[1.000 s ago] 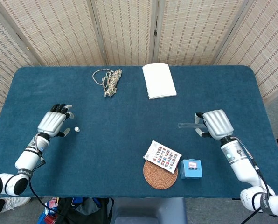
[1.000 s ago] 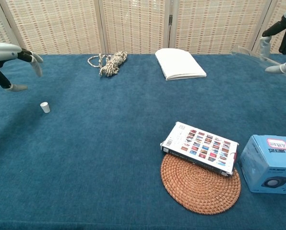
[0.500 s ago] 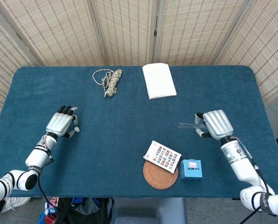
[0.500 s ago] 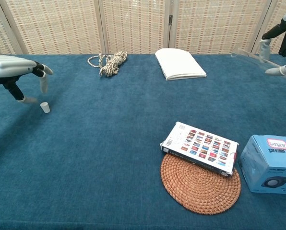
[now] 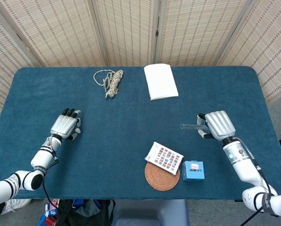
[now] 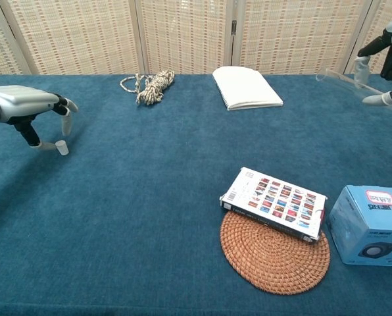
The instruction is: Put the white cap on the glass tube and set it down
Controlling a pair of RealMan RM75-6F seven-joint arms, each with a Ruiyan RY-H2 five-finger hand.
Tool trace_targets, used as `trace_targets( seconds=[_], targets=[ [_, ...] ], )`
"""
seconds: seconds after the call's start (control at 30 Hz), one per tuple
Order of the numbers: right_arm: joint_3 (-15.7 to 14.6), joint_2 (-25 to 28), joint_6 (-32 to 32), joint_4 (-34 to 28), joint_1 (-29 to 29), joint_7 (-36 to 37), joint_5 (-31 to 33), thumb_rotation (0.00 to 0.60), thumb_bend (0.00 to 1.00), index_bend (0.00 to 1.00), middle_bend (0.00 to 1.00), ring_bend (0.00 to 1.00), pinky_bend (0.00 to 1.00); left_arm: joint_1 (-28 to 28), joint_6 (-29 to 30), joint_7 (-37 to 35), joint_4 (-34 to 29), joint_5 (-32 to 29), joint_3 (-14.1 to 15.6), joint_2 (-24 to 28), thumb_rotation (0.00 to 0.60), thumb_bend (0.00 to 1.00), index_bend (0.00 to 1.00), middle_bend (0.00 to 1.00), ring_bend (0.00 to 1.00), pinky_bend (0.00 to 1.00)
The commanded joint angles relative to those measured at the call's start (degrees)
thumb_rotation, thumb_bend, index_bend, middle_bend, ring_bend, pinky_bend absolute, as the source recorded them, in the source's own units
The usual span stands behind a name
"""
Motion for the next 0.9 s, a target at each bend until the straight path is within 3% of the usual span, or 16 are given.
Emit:
trace_targets(
  seconds=[0.03,0.9],
  targets=[
    [-0.03,-0.07,-0.06,0.08,-0.01,0.1,-0.06,0.6,0.83,0.82,1.0,1.0,1.0,-0.04,-0.46,0.63,0.22,-0.71,-0.07,-0.32,0.6,0.3,0.4,0.0,0.0,0.0],
    [0.07,-0.21,-0.47,0.28,0.13,-0.06,0.16,0.6,0.83,0.82,1.0,1.0,1.0,0.14,-2.0,-0.21,4.62,-0.9,-1.43,-3.04,0.6,0.3,0.44,0.0,0.0,0.0]
  ],
)
